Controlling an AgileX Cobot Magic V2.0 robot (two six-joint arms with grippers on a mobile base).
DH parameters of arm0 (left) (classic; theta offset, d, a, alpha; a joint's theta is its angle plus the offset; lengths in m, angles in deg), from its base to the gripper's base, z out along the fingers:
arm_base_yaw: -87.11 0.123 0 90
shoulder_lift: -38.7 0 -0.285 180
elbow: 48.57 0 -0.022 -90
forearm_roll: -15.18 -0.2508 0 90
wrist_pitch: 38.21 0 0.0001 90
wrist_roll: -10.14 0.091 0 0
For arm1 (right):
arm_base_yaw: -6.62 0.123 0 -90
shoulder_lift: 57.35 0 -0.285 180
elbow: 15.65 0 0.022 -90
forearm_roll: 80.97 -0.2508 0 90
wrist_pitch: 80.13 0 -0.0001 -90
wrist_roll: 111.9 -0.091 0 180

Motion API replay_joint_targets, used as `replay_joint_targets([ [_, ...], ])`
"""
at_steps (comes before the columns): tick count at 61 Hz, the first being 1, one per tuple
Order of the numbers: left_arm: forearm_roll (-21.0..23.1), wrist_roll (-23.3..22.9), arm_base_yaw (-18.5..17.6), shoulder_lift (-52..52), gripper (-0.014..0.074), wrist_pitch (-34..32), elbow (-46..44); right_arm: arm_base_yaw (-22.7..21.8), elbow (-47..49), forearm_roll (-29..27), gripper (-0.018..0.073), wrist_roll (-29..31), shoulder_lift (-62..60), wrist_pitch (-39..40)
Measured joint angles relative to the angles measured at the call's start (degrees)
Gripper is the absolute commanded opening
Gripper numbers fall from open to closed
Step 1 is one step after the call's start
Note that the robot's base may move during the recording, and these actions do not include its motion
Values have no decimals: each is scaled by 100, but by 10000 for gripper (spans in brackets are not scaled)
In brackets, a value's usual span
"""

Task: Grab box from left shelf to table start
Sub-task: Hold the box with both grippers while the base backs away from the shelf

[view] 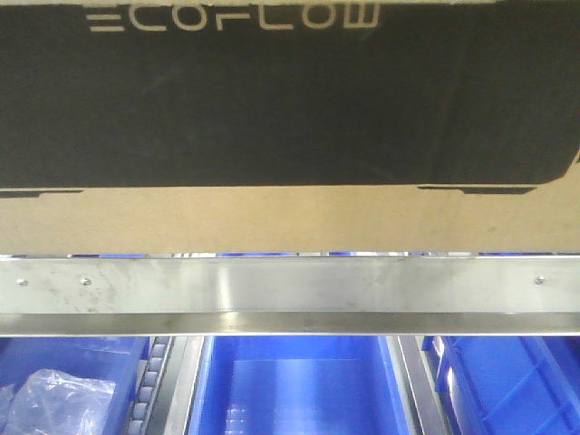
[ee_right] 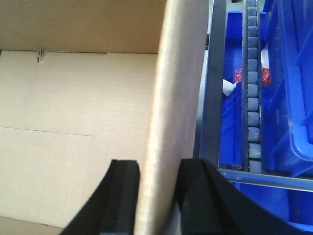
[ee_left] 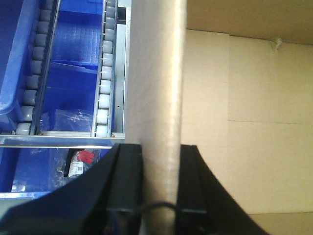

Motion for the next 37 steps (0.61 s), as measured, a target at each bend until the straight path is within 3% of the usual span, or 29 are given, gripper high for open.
replay_joint_targets([
  [37,0,10,0,0,-87,0,0,0,0,0,18,0,0,0],
])
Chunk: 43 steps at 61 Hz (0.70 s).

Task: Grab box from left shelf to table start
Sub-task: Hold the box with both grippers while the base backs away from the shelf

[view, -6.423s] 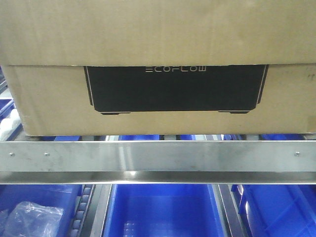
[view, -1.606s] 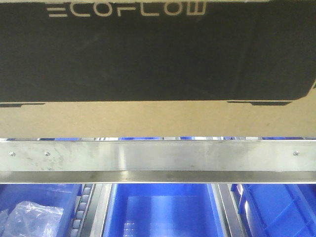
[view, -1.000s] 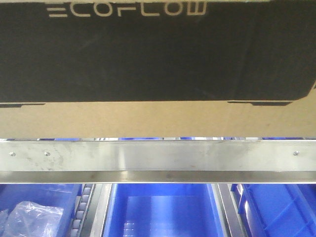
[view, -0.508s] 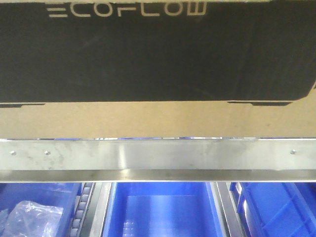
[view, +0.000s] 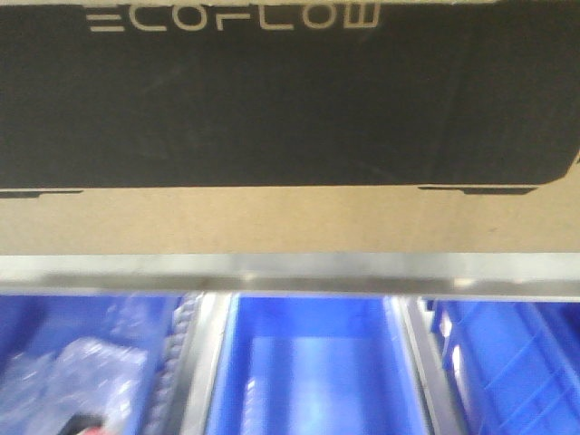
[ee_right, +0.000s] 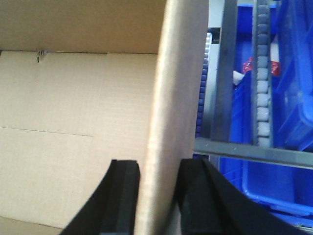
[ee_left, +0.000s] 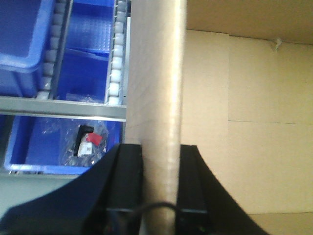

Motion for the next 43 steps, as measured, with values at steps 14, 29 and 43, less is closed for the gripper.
replay_joint_targets([
  [14,13,0,0,0,-87,0,0,0,0,0,18,0,-27,0],
  [29,13,0,0,0,-87,0,0,0,0,0,18,0,-27,-98],
  [43,13,11,0,0,-87,18,0,0,0,0,18,0,-27,-141],
])
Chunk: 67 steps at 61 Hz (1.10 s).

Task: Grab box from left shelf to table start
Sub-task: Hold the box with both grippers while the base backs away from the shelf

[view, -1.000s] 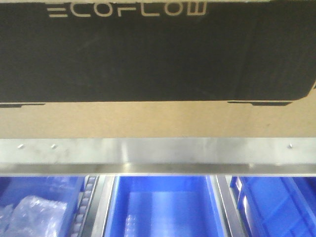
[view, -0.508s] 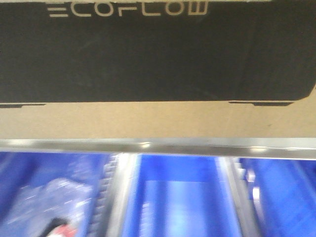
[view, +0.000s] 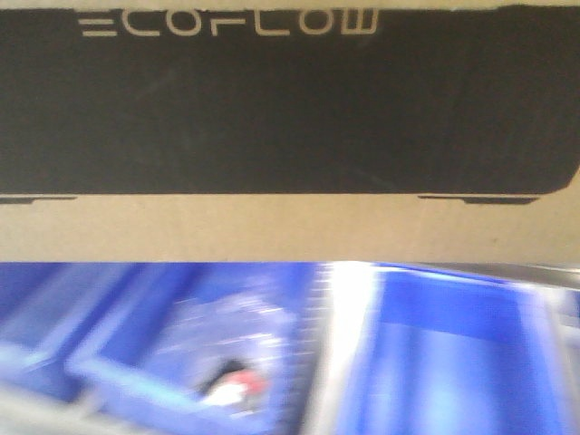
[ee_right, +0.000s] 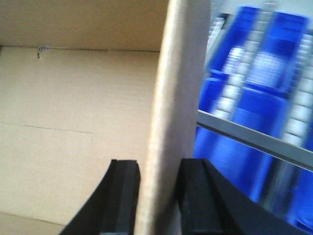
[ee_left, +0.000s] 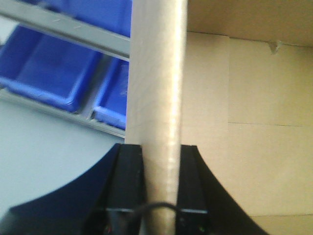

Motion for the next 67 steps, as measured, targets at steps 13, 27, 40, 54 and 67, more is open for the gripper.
replay_joint_targets([
  [13,0,11,0,3,-87,0,0,0,0,0,18,0,-4,-3],
  [27,4,11,0,3,-87,0,0,0,0,0,18,0,-17,-13],
  [40,13,11,0,3,-87,0,0,0,0,0,18,0,-17,-13],
  [54,13,11,0,3,-87,0,0,0,0,0,18,0,-17,-13],
  [67,13,11,0,3,-87,0,0,0,0,0,18,0,-17,-13],
])
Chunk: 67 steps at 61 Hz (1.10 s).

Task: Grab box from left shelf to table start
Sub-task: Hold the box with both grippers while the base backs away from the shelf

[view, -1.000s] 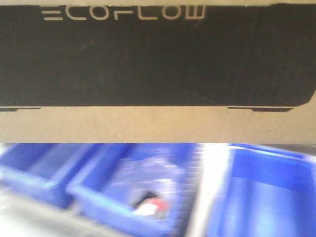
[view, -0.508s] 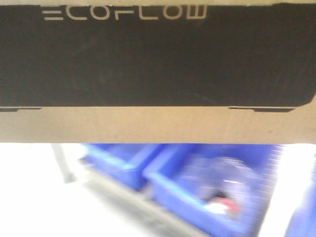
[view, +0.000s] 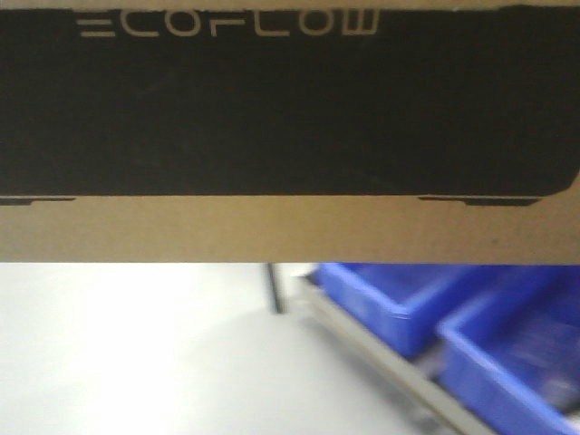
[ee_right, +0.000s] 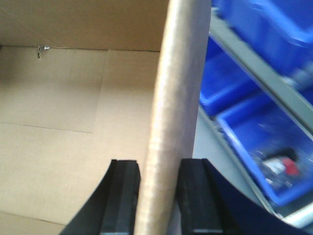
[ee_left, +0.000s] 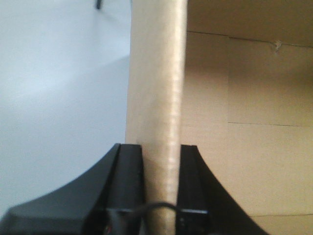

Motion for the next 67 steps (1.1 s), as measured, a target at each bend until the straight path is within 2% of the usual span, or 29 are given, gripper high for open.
replay_joint_targets([
  [67,88,0,0,0,-87,27,0,0,0,32,18,0,-9,-2],
])
